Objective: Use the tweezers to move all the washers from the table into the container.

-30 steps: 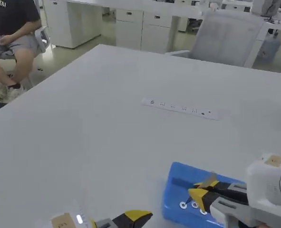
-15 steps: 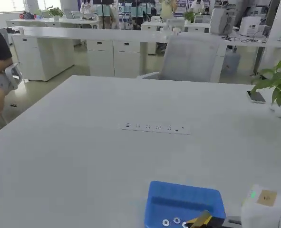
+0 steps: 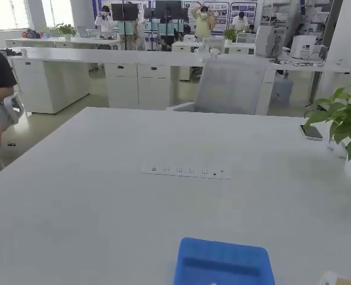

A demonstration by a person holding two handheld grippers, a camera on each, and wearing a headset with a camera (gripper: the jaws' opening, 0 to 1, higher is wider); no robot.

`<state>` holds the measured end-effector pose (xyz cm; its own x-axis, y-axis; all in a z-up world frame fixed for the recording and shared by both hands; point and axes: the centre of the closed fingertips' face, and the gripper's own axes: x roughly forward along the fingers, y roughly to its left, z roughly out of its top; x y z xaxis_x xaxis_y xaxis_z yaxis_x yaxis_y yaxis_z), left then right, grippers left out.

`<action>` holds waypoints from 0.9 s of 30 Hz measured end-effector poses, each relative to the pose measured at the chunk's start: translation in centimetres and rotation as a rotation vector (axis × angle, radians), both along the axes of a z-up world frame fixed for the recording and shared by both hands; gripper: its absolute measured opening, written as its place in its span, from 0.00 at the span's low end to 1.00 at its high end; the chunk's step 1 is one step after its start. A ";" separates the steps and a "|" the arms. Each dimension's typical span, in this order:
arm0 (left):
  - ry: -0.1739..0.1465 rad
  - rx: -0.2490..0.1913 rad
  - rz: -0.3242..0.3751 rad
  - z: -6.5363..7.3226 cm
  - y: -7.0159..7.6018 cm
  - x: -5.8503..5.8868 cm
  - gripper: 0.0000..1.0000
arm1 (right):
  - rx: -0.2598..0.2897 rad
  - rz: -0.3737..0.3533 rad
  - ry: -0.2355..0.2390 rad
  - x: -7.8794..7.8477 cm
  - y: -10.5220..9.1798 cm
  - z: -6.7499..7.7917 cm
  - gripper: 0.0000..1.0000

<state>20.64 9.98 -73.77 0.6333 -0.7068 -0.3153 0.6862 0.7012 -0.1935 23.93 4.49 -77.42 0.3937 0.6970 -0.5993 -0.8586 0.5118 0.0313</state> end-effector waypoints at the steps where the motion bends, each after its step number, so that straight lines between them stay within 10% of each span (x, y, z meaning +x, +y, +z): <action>1: -0.002 0.003 -0.006 0.0 -0.1 -0.1 0.52 | -0.002 0.012 0.006 -0.2 0.1 -0.1 0.04; 7: -0.011 0.050 -0.083 0.3 -1.0 -1.0 0.49 | -0.010 0.088 0.041 -1.4 0.5 -0.7 0.04; 19: 0.012 0.083 -0.266 0.7 -3.0 -2.1 0.40 | -0.123 0.499 0.056 -5.9 0.6 -1.7 0.03; 27: -0.016 0.146 -0.399 1.5 -5.0 -1.9 0.35 | -0.172 0.664 0.070 -5.9 0.0 -1.3 0.03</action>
<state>18.70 5.03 -72.26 0.3242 -0.8460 -0.4232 0.9116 0.3989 -0.0990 18.02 4.50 -78.69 -0.1278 0.6701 -0.7312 -0.9908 -0.1196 0.0636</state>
